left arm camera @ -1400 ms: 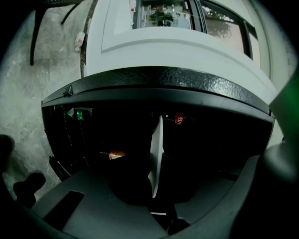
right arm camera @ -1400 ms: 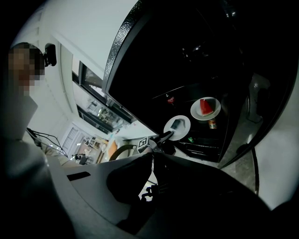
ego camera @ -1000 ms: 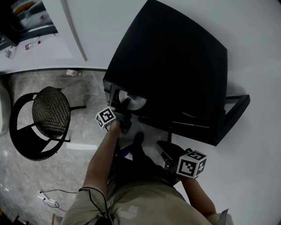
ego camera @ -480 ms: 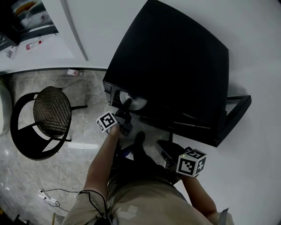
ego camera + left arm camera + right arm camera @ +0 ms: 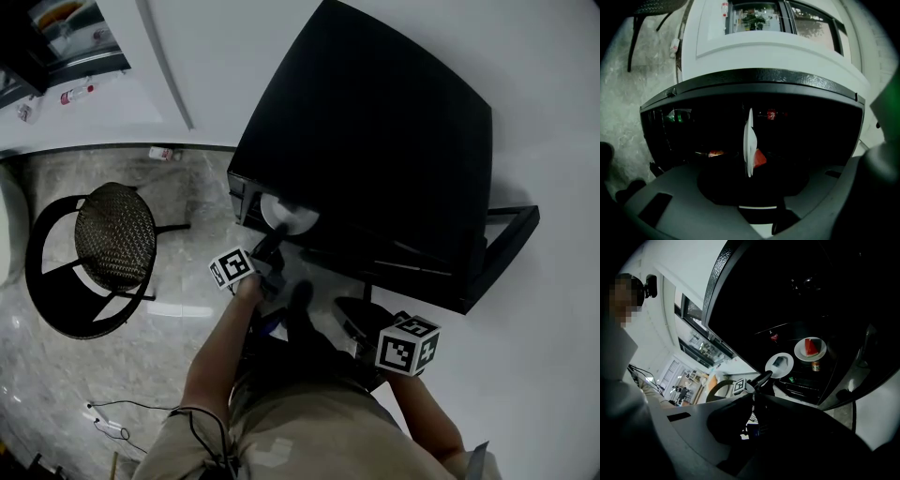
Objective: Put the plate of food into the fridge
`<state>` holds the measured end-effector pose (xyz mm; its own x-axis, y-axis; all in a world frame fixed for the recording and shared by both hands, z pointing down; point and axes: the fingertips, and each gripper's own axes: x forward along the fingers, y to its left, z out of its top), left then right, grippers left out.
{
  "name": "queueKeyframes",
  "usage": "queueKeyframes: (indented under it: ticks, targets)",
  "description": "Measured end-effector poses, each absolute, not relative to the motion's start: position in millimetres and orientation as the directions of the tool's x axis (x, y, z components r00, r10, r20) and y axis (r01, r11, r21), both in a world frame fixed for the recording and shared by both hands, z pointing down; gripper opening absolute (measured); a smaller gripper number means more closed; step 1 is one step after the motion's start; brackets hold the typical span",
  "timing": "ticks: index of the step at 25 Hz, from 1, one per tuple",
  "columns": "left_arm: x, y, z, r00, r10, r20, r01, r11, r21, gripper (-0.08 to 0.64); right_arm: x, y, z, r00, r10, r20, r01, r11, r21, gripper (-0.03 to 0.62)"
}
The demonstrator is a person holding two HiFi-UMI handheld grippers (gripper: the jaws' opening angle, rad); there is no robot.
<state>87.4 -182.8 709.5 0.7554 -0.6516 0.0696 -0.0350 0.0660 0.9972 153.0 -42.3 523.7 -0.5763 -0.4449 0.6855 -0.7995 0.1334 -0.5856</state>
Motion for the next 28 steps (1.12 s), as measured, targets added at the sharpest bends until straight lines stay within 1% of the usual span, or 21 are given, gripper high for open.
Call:
queueKeyframes:
  ticks: [1, 3, 5, 7, 16, 23, 28]
  targets:
    - [89.6, -181.7, 708.3, 0.764, -0.642, 0.068, -0.039, 0.060, 0.997, 0.173, 151.5, -42.2, 523.2, -0.576, -0.445, 0.686, -0.800, 0.135, -0.585, 0.029]
    - [93.1, -179.8, 708.4, 0.774, -0.629, 0.073, -0.047, 0.059, 0.997, 0.090, 149.8, -41.2, 522.6, -0.574, -0.445, 0.688, -0.803, 0.138, -0.580, 0.028]
    - [94.0, -179.3, 712.4, 0.771, -0.631, 0.087, -0.057, 0.069, 0.996, 0.048, 150.6, -38.9, 523.5, -0.568, -0.444, 0.693, -0.808, 0.139, -0.573, 0.028]
    - [93.6, -179.6, 715.3, 0.767, -0.635, 0.094, -0.062, 0.073, 0.995, 0.031, 153.0, -35.9, 524.5, -0.564, -0.442, 0.698, -0.811, 0.137, -0.569, 0.029]
    - [89.1, -190.9, 716.5, 0.741, -0.663, 0.108, -0.079, 0.073, 0.994, 0.025, 156.4, -31.9, 523.4, -0.556, -0.450, 0.698, -0.815, 0.130, -0.565, 0.028]
    - [89.9, -201.9, 718.1, 0.743, -0.658, 0.122, -0.103, 0.068, 0.992, 0.023, 155.4, -28.0, 526.4, -0.560, -0.436, 0.704, -0.814, 0.133, -0.565, 0.028]
    - [87.3, -207.1, 715.1, 0.729, -0.676, 0.109, -0.076, 0.078, 0.994, 0.023, 153.5, -26.8, 526.2, -0.564, -0.430, 0.705, -0.813, 0.138, -0.566, 0.028]
